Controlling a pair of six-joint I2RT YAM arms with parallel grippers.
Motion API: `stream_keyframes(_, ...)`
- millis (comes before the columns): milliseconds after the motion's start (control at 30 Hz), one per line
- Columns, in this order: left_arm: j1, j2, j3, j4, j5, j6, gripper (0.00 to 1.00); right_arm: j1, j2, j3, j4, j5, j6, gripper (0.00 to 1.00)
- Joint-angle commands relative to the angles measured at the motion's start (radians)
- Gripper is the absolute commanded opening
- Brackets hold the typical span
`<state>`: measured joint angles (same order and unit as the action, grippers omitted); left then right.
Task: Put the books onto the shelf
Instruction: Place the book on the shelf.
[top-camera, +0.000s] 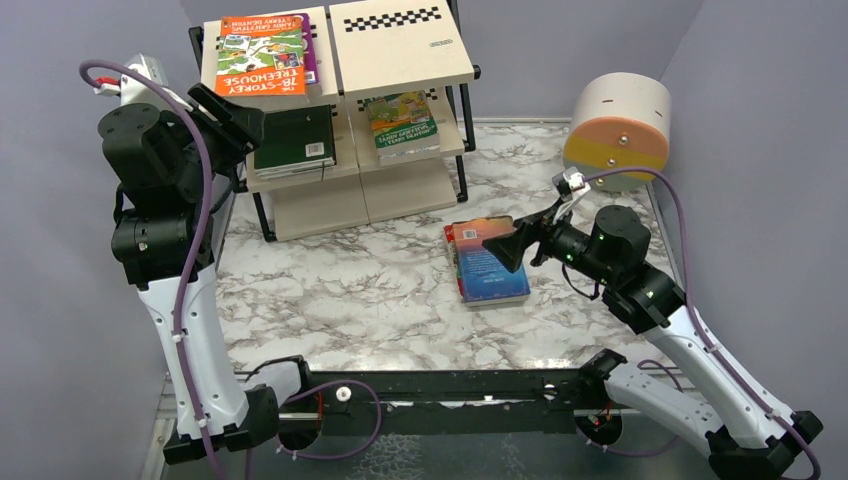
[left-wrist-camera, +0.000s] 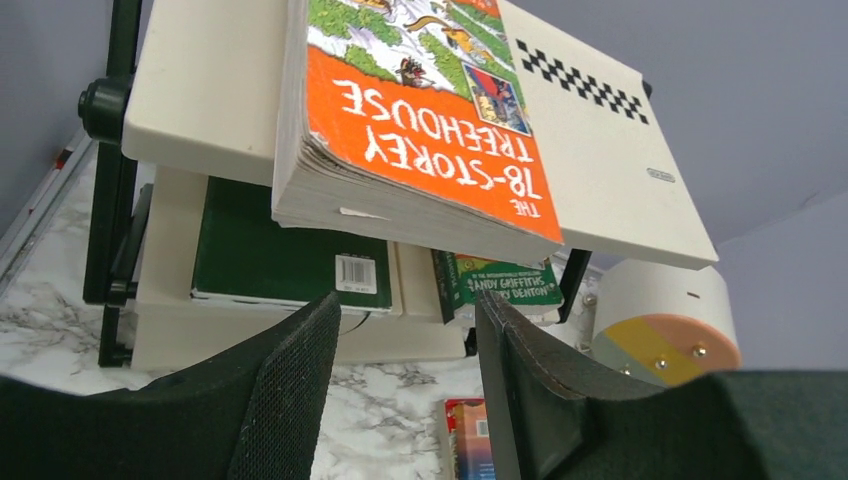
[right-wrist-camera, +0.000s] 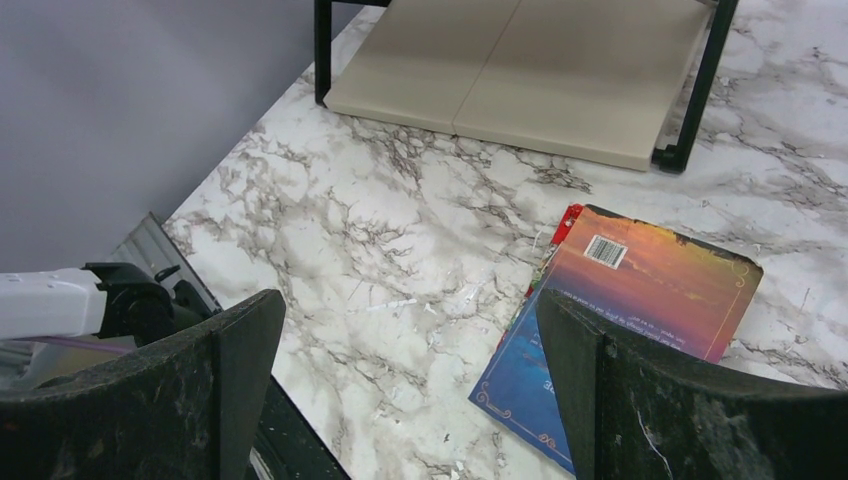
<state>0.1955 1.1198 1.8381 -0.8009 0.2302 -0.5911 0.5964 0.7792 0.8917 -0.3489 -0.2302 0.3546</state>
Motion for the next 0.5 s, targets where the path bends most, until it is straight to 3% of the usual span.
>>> stream_keyframes(0, 0.008, -0.011, -0.022, -0.021, -0.032, 0.066, 0.46, 0.003, 0.006, -0.009, -0.011, -0.022, 0.001, 0.95)
stream_keyframes(467, 0.007, 0.064, 0.035, -0.019, -0.028, 0.077, 0.46, 0.003, 0.034, 0.002, -0.007, 0.001, 0.009, 0.95)
